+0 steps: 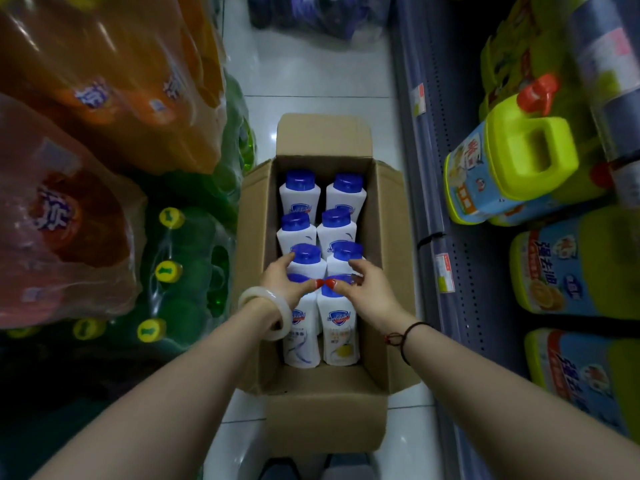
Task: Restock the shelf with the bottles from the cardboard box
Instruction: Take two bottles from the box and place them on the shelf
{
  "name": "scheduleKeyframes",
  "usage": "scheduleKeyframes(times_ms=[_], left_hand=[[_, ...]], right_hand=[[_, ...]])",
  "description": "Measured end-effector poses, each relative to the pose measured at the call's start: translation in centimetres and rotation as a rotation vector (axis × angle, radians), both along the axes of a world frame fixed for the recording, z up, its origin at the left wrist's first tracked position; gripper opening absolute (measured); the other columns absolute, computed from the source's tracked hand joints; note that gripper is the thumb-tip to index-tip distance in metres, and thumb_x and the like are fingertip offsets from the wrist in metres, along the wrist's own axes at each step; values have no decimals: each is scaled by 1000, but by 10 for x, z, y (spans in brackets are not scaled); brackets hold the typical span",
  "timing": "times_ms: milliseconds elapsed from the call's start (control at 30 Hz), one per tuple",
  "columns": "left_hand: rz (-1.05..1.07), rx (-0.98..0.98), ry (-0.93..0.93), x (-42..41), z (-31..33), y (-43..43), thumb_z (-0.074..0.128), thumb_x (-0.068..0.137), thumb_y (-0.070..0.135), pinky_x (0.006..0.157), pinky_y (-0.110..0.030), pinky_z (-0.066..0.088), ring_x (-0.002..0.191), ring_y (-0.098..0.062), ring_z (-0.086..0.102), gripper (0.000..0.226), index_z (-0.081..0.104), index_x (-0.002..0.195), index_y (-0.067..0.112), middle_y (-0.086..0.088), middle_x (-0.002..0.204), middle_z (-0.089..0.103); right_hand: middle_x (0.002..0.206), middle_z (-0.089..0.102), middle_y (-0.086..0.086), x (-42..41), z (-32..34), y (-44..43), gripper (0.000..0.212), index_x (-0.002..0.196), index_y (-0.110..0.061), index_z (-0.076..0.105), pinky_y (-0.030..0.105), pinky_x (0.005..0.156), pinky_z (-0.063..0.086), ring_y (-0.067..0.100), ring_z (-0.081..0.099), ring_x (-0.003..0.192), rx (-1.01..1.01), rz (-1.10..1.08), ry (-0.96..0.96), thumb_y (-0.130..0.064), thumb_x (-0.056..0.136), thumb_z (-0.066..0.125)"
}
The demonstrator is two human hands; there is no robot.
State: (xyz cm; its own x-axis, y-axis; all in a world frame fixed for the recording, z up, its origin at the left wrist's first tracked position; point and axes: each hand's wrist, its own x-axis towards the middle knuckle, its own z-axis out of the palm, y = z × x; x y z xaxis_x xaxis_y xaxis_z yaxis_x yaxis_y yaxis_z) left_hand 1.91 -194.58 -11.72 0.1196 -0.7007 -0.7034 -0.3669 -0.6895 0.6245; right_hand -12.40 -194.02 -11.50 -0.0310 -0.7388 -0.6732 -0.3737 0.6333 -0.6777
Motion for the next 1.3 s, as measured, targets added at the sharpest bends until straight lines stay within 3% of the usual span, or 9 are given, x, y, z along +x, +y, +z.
scheduleKeyframes(times_ms=[333, 467, 600, 733, 833, 933, 1000, 1167, 1300], left_hand=[[93, -11, -101, -6, -42, 13, 71, 78, 18, 101, -36, 41, 127, -24, 46, 64, 42, 135, 15, -6, 139, 47], [90, -36, -140, -7, -45, 17, 71, 78, 17, 102, -34, 39, 127, -23, 45, 58, 46, 130, 12, -7, 136, 49], [80, -47, -104, -7, -52, 21, 77, 71, 18, 96, -33, 43, 117, -22, 50, 46, 56, 111, 15, -5, 123, 56], [60, -45, -60, -5, -54, 23, 78, 70, 18, 82, -28, 44, 101, -17, 53, 38, 51, 97, 19, 1, 106, 57], [69, -10, -38, -5, -54, 27, 78, 70, 22, 77, -29, 45, 100, -18, 54, 44, 49, 102, 21, 3, 106, 55], [25, 48, -41, -4, -53, 28, 81, 66, 21, 81, -31, 47, 111, -23, 56, 55, 51, 113, 18, -4, 120, 59], [0, 71, -46, -2, -51, 28, 81, 66, 20, 86, -34, 47, 116, -24, 55, 62, 51, 119, 17, -4, 126, 58], [-30, 125, -14, 0, -47, 29, 80, 66, 16, 95, -39, 45, 121, -25, 53, 68, 50, 127, 15, -6, 131, 58], [3, 118, 24, -2, -41, 32, 79, 67, 12, 93, -38, 45, 120, -25, 53, 64, 51, 124, 14, -7, 130, 58]], right_hand=[[140, 40, 6, 12, -53, 14, 50, 135, -13, 41, 23, 87, 40, 20, 48, 122, 15, -103, 112, -16, 88, 60], [134, 49, 5, 8, -57, 21, 46, 129, -13, 45, 23, 89, 40, 15, 50, 114, -9, -170, 103, -12, 86, 63], [121, 53, 0, 8, -59, 26, 46, 126, -13, 44, 24, 86, 42, 10, 49, 104, -1, -219, 70, -9, 85, 64], [112, 50, -4, 7, -61, 26, 43, 122, -13, 42, 17, 72, 44, 12, 52, 100, 4, -240, 68, -10, 86, 64], [113, 51, -4, 8, -61, 27, 43, 124, -13, 43, 9, 61, 43, 10, 54, 94, 1, -246, 65, -10, 86, 63], [130, 52, 4, 9, -66, 30, 51, 131, -13, 45, 25, 90, 47, 20, 53, 117, -15, -219, 104, -11, 85, 65], [136, 49, 5, 10, -65, 31, 54, 134, -13, 44, 32, 100, 43, 21, 49, 124, -16, -212, 122, -13, 84, 66], [116, 59, 2, 10, -63, 34, 40, 119, -14, 48, 32, 88, 48, 18, 57, 105, 4, -228, 56, -10, 84, 66], [119, 59, 3, 10, -56, 37, 40, 121, -12, 47, 29, 84, 46, 15, 55, 104, -14, -229, 27, -8, 84, 64]])
